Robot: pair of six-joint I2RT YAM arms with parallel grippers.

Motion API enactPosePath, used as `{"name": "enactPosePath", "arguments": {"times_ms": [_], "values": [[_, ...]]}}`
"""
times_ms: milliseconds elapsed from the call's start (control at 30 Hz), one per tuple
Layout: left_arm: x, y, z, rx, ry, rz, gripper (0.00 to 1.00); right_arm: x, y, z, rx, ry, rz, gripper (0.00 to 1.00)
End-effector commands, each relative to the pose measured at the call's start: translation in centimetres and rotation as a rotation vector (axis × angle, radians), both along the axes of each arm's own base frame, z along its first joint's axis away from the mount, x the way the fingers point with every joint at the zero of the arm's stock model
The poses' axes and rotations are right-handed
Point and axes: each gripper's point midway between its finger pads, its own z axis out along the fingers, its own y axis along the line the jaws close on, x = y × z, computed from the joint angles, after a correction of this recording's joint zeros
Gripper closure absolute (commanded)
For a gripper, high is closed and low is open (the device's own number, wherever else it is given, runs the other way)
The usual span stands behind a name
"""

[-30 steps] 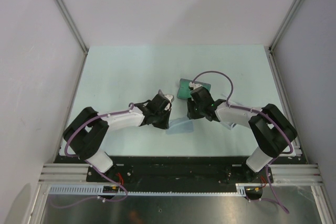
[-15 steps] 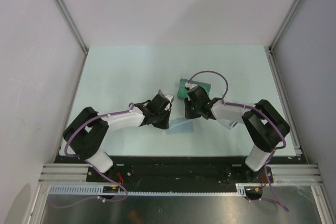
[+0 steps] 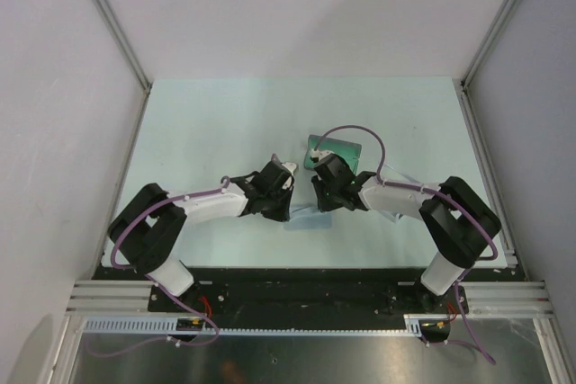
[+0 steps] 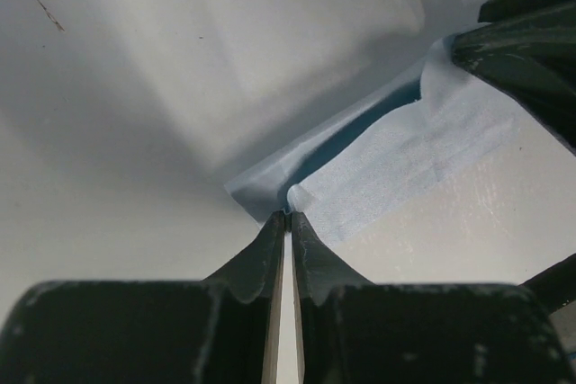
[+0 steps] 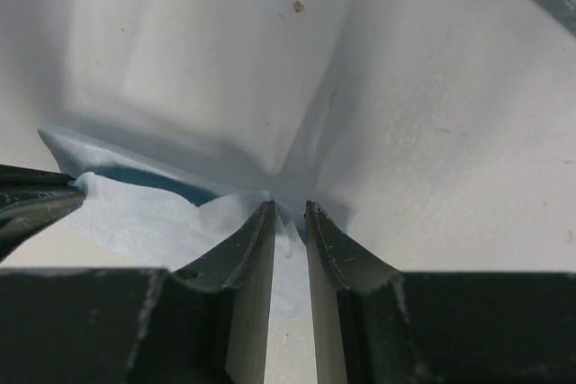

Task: Organize the sunglasses
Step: Fold the glasses cleaning cloth at the center of the board.

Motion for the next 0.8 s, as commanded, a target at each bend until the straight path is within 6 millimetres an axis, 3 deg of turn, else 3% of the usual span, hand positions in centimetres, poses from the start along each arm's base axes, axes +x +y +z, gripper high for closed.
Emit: {"name": "enactPosePath", "arguments": {"times_ms": [0, 300, 400, 567, 767], "values": [[0.8, -0.8, 1.3, -0.033, -0.038, 0.010, 0.89, 0.8, -0.8, 2.5, -0.033, -0.075, -0.022, 0.75], [0.7, -1.0, 1.6, -0.043, -0.041, 0.004, 0.89, -0.5, -0.2, 3.4, 0.013, -0.065, 0.042, 0.71], [0.7, -1.0, 1.7, -0.045, -0.045, 0.003, 0.89, -1.4, 0.3, 2.9, 0.031, -0.032, 0.076, 0.72], [0.5, -0.9, 1.7, -0.046, -0.043, -0.007, 0.89, -0.4, 0.0, 3.0, 0.031, -0.058, 0.016, 0.71], [0.0, -0.7, 2.0, -0.054, -0.047, -0.029, 0.90, 1.3, 2.1, 5.0, 0.159, -0.116, 0.010, 0.70]]}}
